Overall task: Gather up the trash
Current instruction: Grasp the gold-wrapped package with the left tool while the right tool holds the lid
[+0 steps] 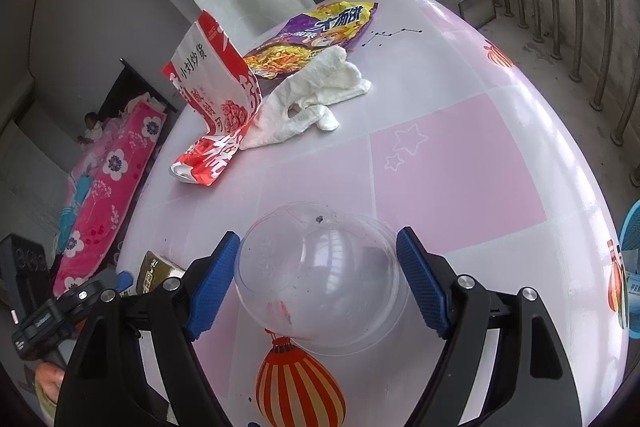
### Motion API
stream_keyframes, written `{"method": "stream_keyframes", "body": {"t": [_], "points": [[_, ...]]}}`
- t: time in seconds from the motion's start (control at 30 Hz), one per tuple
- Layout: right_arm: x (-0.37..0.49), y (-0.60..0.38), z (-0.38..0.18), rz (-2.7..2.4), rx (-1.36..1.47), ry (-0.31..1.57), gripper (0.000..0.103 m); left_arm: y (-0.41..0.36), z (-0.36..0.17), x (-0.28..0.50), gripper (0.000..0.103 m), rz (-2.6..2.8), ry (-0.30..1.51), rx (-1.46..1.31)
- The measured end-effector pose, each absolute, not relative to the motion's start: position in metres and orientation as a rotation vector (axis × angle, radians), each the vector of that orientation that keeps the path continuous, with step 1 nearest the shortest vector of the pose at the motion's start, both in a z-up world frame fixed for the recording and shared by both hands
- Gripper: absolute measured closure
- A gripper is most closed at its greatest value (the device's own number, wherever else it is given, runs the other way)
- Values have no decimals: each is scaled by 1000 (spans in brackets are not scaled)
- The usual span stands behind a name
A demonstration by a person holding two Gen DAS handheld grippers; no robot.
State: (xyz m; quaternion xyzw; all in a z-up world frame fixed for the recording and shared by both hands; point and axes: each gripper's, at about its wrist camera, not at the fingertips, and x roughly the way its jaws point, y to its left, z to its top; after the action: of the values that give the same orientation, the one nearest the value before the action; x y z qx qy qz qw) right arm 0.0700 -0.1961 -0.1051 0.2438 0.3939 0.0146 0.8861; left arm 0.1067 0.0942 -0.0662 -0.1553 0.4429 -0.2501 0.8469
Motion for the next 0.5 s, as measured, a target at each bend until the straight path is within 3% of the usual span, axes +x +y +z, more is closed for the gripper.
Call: {"method": "stream_keyframes", "body": {"t": [0.13,0.27,0.5], "points": [[70,-196,-106,28,509,819,26,101,-56,104,34,-563,890,-337],[70,-195,-106,23,510,821,26,94,-49,120,45,-629,850,-349],[72,-194,-106,19,513,823,26,69,-71,165,54,-707,976,-335]]}}
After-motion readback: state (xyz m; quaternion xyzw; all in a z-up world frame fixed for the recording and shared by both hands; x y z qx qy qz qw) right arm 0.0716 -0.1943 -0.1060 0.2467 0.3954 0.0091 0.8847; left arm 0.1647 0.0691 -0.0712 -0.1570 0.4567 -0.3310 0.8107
